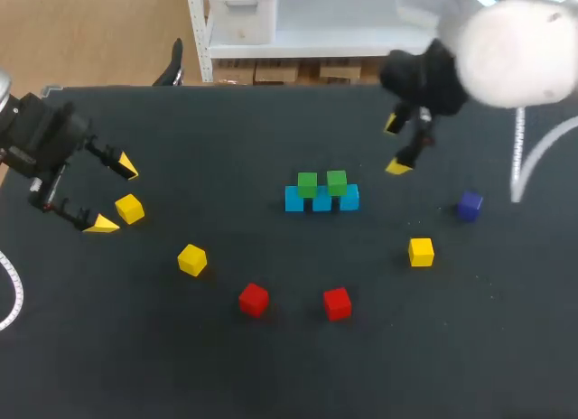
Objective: Place the blue cubes, place green cubes on the blue cubes, place the yellow cubes on the green cubes, then place the red cubes on the yellow cubes, and place purple cube on the red cubes.
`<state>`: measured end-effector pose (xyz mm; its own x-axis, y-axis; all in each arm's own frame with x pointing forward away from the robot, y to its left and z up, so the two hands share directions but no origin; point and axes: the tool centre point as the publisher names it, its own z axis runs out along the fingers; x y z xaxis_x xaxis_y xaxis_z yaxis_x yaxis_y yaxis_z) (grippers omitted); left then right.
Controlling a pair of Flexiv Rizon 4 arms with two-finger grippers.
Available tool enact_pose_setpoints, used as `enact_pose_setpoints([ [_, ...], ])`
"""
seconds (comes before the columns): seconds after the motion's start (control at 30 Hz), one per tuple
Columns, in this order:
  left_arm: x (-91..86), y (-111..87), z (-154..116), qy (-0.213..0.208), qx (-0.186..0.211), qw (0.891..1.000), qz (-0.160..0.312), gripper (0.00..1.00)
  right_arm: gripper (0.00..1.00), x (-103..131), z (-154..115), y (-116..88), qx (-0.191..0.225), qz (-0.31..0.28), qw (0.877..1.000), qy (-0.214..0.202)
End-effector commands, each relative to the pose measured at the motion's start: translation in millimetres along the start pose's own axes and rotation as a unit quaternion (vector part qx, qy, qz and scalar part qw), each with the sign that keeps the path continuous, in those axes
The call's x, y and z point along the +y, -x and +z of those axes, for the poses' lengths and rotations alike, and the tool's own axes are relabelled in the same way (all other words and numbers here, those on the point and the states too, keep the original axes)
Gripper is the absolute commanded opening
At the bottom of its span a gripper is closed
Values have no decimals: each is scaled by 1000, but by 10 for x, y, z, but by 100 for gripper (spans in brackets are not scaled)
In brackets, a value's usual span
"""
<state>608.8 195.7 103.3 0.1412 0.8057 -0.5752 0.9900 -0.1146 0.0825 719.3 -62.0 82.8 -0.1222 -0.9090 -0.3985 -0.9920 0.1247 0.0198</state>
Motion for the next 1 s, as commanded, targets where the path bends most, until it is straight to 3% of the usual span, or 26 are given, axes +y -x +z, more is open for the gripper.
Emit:
enact_pose_setpoints([
  [0.03, 11, -13, 1, -1, -1, 1000, 2, 100, 100, 159, -227, -306, -71, 4, 997, -13],
  [0.23, 11, -13, 1, -1, -1, 1000, 2, 100, 100, 245, -433, -630, -148, 6, 989, -12],
  [0.47, 11, -13, 1, -1, -1, 1000, 2, 100, 100, 382, -546, -967, -179, -9, 984, -17],
  [0.73, 11, -13, 1, -1, -1, 1000, 2, 100, 100, 451, -600, -1307, -186, -13, 982, -1],
  [1.0, 11, -13, 1, -1, -1, 1000, 2, 100, 100, 439, -645, -1467, -183, -24, 983, 12],
])
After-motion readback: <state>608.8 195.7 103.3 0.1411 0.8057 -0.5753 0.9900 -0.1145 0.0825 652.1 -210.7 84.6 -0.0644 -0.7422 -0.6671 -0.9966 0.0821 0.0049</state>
